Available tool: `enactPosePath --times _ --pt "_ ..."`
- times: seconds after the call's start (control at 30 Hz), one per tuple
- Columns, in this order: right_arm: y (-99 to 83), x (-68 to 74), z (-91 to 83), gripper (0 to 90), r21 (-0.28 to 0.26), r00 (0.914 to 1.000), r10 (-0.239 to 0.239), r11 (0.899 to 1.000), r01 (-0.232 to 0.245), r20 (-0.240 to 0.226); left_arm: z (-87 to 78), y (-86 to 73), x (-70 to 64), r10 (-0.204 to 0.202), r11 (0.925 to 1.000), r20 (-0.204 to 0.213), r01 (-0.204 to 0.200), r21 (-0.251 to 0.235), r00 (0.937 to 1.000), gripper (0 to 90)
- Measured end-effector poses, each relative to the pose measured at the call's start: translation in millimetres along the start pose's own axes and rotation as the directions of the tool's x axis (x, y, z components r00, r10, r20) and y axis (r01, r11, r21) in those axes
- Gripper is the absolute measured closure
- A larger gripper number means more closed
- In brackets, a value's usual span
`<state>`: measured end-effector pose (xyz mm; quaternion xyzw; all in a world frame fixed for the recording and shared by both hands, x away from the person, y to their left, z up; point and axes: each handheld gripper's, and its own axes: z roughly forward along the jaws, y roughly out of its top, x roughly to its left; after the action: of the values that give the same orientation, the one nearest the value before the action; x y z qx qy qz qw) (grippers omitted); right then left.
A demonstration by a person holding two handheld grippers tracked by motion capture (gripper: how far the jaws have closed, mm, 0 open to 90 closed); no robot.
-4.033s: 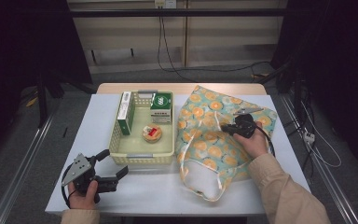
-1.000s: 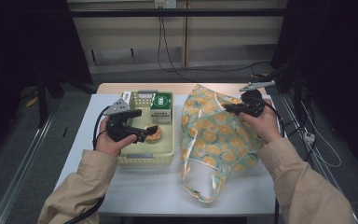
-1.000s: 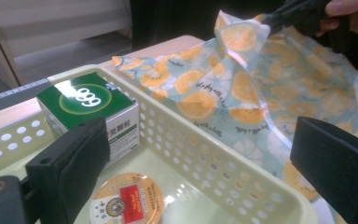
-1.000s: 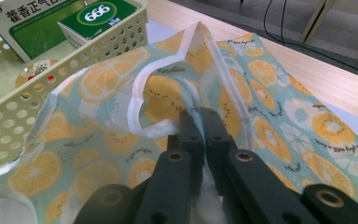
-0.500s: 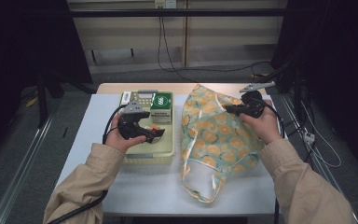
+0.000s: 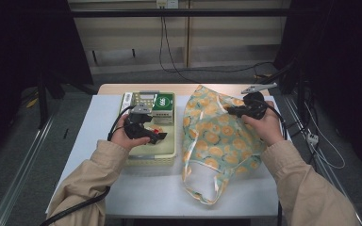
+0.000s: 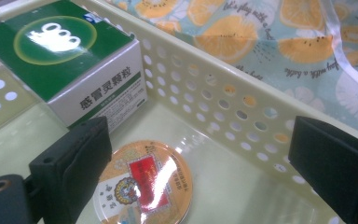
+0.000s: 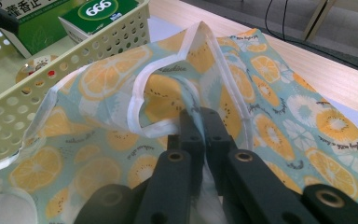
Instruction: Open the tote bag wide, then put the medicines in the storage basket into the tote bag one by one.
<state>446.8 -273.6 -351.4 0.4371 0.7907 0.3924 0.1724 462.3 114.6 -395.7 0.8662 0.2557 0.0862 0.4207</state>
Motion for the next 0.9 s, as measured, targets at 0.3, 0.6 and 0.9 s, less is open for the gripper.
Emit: enactPosePath --times 0.3,0.6,0.9 --pt "0.1 -1.0 0.5 89.9 -0.002 1.0 0.002 1.0 -0.002 -0.002 9.9 -2.0 4.1 -0.018 0.9998 0.002 0.018 0.007 0.9998 5.5" --pt "0.4 -1.2 -0.8 89.9 -0.005 1.0 0.005 1.0 -0.005 -0.001 15.5 -7.2 10.3 -0.025 0.9987 -0.021 0.026 0.045 0.9995 6.4" --pt "0.2 0.1 -0.4 89.9 -0.002 1.0 0.001 1.0 -0.001 -0.003 25.0 -19.1 19.0 -0.032 0.9944 -0.049 0.037 0.099 0.9983 6.5"
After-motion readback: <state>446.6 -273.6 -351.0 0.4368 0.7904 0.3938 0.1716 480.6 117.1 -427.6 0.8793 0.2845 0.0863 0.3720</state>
